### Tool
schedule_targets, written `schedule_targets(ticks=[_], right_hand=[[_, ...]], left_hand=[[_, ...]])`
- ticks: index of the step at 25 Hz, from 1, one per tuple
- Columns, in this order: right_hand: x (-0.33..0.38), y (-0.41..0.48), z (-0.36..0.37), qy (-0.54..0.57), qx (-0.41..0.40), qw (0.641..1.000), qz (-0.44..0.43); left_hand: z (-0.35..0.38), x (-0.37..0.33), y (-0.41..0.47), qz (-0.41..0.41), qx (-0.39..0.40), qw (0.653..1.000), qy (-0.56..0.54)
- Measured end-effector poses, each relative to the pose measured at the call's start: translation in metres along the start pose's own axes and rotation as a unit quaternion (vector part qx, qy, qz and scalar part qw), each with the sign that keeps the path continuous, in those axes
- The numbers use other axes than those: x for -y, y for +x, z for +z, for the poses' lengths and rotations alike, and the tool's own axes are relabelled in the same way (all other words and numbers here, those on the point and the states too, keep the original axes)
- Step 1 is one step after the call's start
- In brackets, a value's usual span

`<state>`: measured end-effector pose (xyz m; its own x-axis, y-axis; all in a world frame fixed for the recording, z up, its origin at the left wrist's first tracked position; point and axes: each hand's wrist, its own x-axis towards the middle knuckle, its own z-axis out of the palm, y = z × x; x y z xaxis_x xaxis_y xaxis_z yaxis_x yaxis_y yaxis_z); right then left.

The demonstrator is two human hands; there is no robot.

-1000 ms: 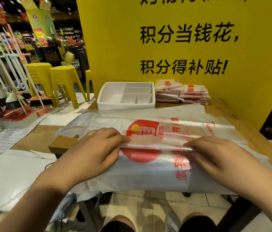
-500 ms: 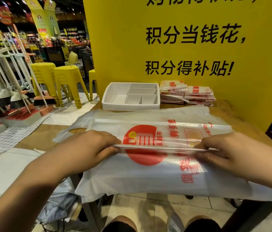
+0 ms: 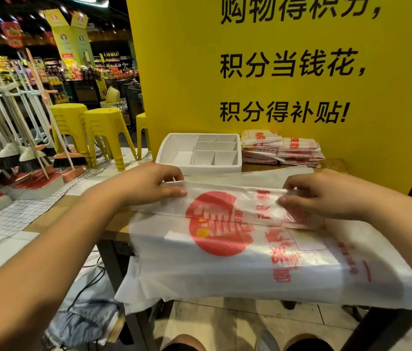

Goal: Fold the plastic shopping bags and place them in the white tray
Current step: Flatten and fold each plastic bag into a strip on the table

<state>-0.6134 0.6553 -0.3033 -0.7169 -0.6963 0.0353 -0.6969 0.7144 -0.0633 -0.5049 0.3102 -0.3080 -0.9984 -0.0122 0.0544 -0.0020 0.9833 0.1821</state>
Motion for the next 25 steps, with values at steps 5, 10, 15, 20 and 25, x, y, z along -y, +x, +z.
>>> schedule_targets(ticks=[5, 10, 15, 20, 25], right_hand=[[0.002, 0.014, 0.027, -0.02, -0.018, 0.995, 0.095], [0.009, 0.01, 0.04, -0.065, -0.099, 0.984, 0.135], [0.048, -0.007, 0.049, 0.036, -0.139, 0.99, 0.007], [0.063, -0.008, 0.063, 0.061, 0.025, 0.998, 0.017], [0.048, -0.015, 0.069, 0.044, 0.046, 0.996, 0.066]], left_hand=[[0.028, 0.003, 0.007, -0.039, -0.1, 0.991, 0.079], [0.028, 0.001, 0.007, -0.095, -0.131, 0.979, 0.125], [0.05, -0.037, -0.013, 0.029, -0.099, 0.995, 0.011], [0.073, -0.052, -0.016, 0.007, 0.029, 0.999, 0.02], [0.076, -0.046, -0.012, -0.008, 0.035, 0.999, 0.015]])
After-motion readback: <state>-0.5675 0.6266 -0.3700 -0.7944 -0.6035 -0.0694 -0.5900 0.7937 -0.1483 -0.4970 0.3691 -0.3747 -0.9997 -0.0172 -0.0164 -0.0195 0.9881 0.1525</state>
